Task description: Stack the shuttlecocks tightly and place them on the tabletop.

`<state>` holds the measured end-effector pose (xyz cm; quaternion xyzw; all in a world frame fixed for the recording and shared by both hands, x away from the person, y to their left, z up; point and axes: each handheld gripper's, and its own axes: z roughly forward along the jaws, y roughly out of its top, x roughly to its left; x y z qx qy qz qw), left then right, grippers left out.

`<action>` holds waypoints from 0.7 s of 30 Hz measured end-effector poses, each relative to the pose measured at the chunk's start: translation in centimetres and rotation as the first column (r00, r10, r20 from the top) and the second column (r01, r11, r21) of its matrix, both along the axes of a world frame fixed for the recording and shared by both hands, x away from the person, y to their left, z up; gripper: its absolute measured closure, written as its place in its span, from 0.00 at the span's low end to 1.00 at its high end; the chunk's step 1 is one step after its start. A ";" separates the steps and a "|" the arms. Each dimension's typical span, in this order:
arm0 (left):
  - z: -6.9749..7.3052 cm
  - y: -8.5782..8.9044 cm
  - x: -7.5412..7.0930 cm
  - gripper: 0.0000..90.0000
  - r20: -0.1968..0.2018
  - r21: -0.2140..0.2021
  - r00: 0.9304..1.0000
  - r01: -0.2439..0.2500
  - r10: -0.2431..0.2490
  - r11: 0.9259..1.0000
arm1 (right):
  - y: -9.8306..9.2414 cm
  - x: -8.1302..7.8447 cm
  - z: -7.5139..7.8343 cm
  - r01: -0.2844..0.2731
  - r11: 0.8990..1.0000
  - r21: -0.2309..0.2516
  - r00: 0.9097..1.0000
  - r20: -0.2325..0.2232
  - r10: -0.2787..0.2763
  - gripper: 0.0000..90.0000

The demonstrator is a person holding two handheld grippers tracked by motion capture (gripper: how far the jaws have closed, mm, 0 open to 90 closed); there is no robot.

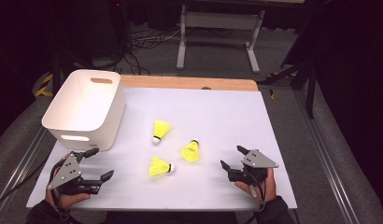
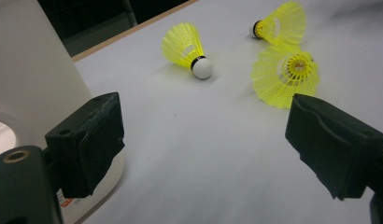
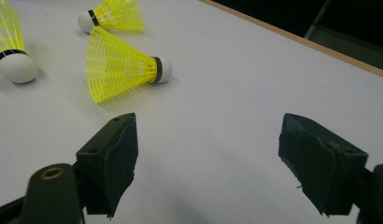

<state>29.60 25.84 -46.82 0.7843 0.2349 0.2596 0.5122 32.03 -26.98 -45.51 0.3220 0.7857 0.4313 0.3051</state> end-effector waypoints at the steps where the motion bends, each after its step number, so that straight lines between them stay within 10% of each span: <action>1: 0.0 0.0 0.0 0.13 0.002 0.004 1.000 0.001 -0.001 1.000 | 0.0 0.0 -0.1 -0.003 1.000 -0.001 1.000 -0.001 0.003 0.23; 21: -0.1 -0.6 0.1 0.16 -0.021 0.030 0.999 0.043 -0.042 0.999 | -0.1 0.5 -0.2 -0.008 1.000 0.015 1.000 -0.022 0.008 0.23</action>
